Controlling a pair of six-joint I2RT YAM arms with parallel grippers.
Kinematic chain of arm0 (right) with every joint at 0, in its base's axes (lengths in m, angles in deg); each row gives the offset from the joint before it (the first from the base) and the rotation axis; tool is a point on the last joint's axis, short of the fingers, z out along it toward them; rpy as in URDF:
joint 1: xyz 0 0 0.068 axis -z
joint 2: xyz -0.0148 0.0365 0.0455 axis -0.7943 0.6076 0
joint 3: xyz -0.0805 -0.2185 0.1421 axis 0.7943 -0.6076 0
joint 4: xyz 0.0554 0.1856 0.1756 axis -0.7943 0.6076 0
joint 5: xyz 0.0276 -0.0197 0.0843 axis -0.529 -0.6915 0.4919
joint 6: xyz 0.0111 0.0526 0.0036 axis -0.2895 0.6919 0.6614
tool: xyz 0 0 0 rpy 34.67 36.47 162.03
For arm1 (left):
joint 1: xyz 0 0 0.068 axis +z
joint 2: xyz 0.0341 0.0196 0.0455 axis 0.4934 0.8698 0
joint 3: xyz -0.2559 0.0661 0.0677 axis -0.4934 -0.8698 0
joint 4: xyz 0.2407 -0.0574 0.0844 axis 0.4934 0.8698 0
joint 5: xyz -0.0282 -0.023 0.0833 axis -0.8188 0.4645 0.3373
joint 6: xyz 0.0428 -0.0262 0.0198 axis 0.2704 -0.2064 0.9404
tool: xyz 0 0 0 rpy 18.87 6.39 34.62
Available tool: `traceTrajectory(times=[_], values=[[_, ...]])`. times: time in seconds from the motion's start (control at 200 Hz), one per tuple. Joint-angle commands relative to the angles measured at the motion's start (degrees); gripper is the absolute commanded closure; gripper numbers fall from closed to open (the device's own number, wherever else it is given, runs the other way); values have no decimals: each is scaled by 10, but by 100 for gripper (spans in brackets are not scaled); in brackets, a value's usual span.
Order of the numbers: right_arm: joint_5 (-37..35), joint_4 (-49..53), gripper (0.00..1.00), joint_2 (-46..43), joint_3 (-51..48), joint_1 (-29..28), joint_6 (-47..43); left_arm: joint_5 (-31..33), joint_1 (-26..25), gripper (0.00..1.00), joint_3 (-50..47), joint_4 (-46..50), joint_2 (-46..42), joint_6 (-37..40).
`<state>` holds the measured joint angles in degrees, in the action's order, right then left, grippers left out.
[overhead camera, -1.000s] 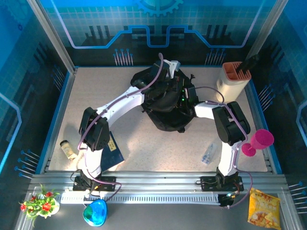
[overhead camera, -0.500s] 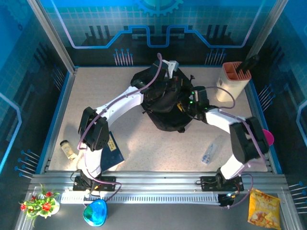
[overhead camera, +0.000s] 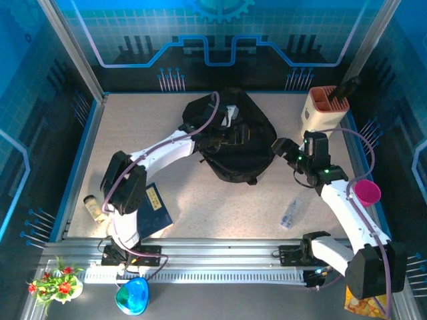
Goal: Pack the student bag
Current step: Close the student bag at the top-center of the table, then move the book to the center of the table.
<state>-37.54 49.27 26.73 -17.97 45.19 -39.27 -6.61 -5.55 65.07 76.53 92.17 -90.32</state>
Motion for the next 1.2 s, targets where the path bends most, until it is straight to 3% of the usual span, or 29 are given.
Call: traceTrajectory(times=[0.0,0.075,0.15,0.38,0.535,0.755,1.196], values=[[20,50,16,2,46,6,-86,8,18,30,-68,12,-86,-39],[36,38,11,18,51,2,-102,39,30,22,-131,30,-136,-60],[45,29,0,39,76,-7,-111,78,44,15,-195,59,-187,-81],[46,-6,0,101,108,-79,-133,220,90,1,-367,191,-336,-146],[48,-17,0,140,128,-108,-133,255,104,1,-454,254,-409,-212],[53,-31,0,167,136,-123,-121,208,96,7,-529,244,-433,-256],[37,-23,0,167,134,-126,-119,66,44,11,-490,40,-260,-268]])
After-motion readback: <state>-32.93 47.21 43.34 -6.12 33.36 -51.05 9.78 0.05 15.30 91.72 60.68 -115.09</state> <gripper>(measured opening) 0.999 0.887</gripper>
